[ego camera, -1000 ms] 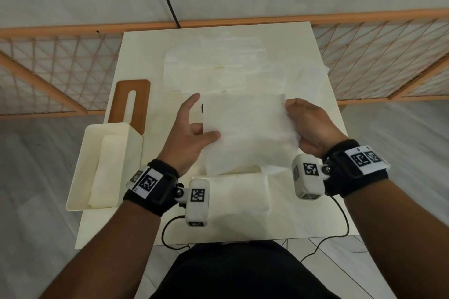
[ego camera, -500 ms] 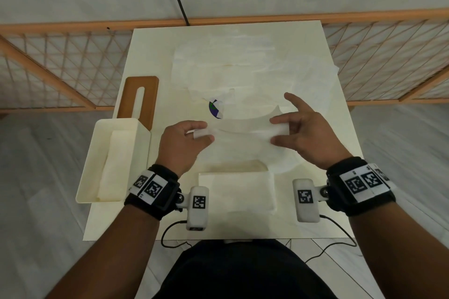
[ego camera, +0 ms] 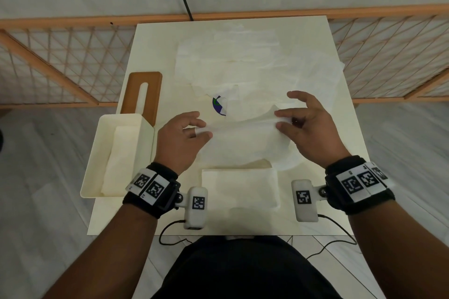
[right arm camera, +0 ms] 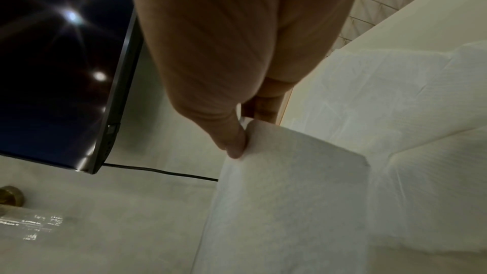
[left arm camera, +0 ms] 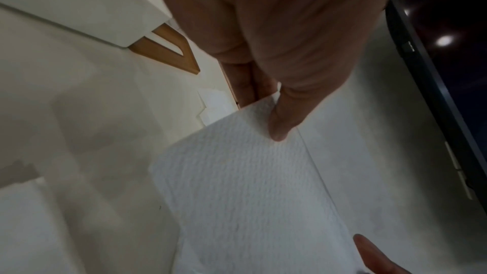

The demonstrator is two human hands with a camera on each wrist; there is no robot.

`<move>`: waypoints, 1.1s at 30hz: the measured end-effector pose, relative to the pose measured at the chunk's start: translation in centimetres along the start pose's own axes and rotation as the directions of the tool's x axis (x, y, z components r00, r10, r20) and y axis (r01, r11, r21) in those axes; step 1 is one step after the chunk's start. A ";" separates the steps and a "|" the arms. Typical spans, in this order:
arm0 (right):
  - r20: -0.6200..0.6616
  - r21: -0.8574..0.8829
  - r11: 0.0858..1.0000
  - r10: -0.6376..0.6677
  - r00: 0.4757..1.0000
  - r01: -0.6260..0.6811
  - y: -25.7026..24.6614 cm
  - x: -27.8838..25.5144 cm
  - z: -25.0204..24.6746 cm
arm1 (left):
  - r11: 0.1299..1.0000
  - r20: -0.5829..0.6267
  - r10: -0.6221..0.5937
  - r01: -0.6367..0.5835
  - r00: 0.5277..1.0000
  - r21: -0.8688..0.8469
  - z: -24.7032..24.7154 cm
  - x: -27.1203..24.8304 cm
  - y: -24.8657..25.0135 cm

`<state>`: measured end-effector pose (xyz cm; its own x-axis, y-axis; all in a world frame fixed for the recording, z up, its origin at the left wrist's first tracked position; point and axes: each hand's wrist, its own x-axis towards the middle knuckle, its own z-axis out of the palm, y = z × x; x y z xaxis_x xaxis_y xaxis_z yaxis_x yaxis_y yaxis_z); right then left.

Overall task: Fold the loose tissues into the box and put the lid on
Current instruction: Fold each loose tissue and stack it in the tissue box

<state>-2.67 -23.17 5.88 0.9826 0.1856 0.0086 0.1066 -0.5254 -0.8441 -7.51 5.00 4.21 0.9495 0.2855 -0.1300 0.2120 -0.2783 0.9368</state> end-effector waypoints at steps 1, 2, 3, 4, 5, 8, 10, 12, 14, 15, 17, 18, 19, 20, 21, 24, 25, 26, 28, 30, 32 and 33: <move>0.002 -0.010 1.000 -0.002 1.000 0.002 -0.1 0.0 0.0 | 1.000 -0.002 -0.002 0.002 1.000 -0.008 0.0 0.0 0.0; 0.008 -0.023 1.000 -0.005 1.000 0.005 -0.1 -0.1 0.0 | 1.000 0.000 -0.003 0.003 1.000 -0.012 0.0 0.0 0.1; 0.014 -0.033 0.999 -0.004 1.000 0.005 -0.1 -0.1 -0.1 | 1.000 0.005 -0.005 0.005 1.000 -0.010 -0.1 0.0 0.2; 0.017 -0.038 0.999 -0.001 1.000 0.002 -0.1 -0.1 -0.1 | 1.000 0.011 -0.003 0.003 1.000 0.001 -0.2 0.0 0.3; 0.019 -0.038 0.999 0.003 1.000 -0.002 -0.1 -0.1 -0.1 | 1.000 0.016 0.003 -0.004 1.000 0.016 -0.2 0.0 0.4; 0.003 -0.031 1.000 0.005 1.000 -0.005 0.2 -0.1 -0.1 | 0.998 0.025 0.025 -0.026 0.999 0.056 -0.4 0.0 0.5; -0.018 -0.030 1.000 0.001 1.000 -0.002 0.4 -0.2 0.1 | 0.997 0.026 0.031 -0.033 0.999 0.071 -0.4 0.0 0.6; -0.044 -0.010 1.000 0.003 0.999 -0.003 0.6 -0.3 0.2 | 0.996 0.027 0.034 -0.036 0.999 0.085 -0.6 0.0 0.5; -0.057 0.005 1.000 0.009 0.998 -0.009 0.6 -0.4 0.2 | 0.993 0.033 0.039 -0.042 0.999 0.112 -0.7 0.1 0.4; -0.057 0.010 1.000 0.017 0.998 -0.017 0.7 -0.4 0.2 | 0.991 0.037 0.042 -0.047 0.998 0.127 -0.8 0.1 0.4; -0.035 0.030 0.999 0.044 0.998 -0.043 0.6 -0.5 0.1 | 0.984 0.061 0.069 -0.078 0.996 0.160 -1.0 0.0 0.2; -0.009 0.037 0.998 0.057 0.998 -0.056 0.4 -0.6 -0.1 | 0.978 0.084 0.093 -0.106 0.992 0.179 -1.1 -0.1 0.2; 0.030 0.032 0.997 0.063 0.998 -0.064 0.2 -0.8 -0.2 | 0.972 0.109 0.113 -0.132 0.988 0.192 -1.2 -0.2 0.2; 0.077 0.015 0.998 0.061 0.995 -0.062 -0.1 -0.9 -0.4 | 0.972 0.134 0.121 -0.144 0.984 0.183 -1.3 -0.3 0.3; 0.123 0.005 0.998 0.060 0.991 -0.061 -0.4 -1.0 -0.6 | 0.982 0.159 0.108 -0.130 0.981 0.138 -1.3 -0.4 0.5; 0.183 0.199 0.968 0.118 0.976 -0.154 -0.7 -1.3 -0.8 | 0.996 0.181 0.033 -0.018 0.983 -0.082 -1.0 -0.8 1.0; 0.187 0.316 0.926 0.155 0.970 -0.209 -0.6 -1.4 -0.7 | 0.995 0.161 0.011 0.006 0.987 -0.104 -0.9 -0.9 0.9; 0.196 0.407 0.875 0.194 0.961 -0.260 -0.4 -1.5 -0.5 | 0.994 0.141 -0.025 0.040 0.990 -0.106 -0.7 -0.9 0.6; 0.202 0.458 0.825 0.265 0.943 -0.331 0.3 -1.9 0.3 | 0.993 0.127 -0.093 0.101 0.988 -0.058 -0.2 -1.1 -0.5; 0.196 0.396 0.837 0.325 0.925 -0.378 1.7 -2.4 1.6 | 0.993 0.114 -0.098 0.091 0.989 0.069 0.2 -1.5 -2.2; 0.180 0.259 0.883 0.354 0.918 -0.391 3.2 -3.0 3.0 | 0.970 0.122 -0.077 0.047 0.990 0.237 0.6 -1.8 -3.9; 0.170 0.167 0.907 0.359 0.918 -0.386 4.0 -3.4 3.7 | 0.951 0.144 -0.096 0.048 0.985 0.305 0.8 -2.0 -4.6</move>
<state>-6.20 -22.81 0.44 0.9141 0.1225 -0.3865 -0.3082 -0.4097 -0.8586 -10.23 4.99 -0.07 0.9481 0.1756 -0.2652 0.3181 -0.5309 0.7855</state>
